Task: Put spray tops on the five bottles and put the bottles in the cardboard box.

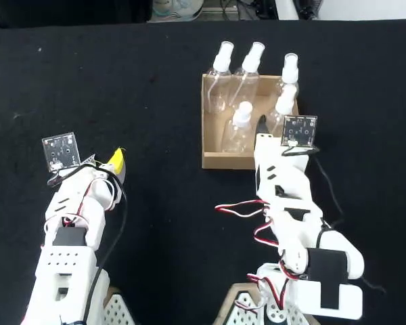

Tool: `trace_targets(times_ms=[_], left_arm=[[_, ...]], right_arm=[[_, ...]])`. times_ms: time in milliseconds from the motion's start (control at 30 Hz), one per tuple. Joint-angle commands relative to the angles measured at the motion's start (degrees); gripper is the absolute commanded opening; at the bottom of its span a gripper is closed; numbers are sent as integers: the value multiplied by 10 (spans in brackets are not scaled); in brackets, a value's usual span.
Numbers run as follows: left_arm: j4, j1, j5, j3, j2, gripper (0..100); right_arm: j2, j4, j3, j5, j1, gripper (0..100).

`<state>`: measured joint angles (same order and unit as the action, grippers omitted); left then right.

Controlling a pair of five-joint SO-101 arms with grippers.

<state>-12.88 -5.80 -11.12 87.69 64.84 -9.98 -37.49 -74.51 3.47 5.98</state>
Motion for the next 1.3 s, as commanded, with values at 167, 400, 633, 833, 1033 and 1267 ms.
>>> trace_targets(times_ms=[167, 400, 633, 833, 1033, 1267], left_arm=[[13, -1, -4, -10, 8, 191], [13, -1, -4, -9, 8, 191], [13, -1, -4, -10, 8, 191], [13, -2, -4, -9, 8, 191], [13, -3, -4, -9, 8, 191], [13, -2, -3, -8, 8, 191]], right_arm=[[-4, -11, 3, -1, -10, 139], [-8, -11, 3, -1, -18, 139], [-76, 17, -32, -1, -25, 209], [-120, 89, -32, -1, -30, 251], [-161, 121, -39, -1, -29, 253], [-230, 223, -44, -1, -26, 254]])
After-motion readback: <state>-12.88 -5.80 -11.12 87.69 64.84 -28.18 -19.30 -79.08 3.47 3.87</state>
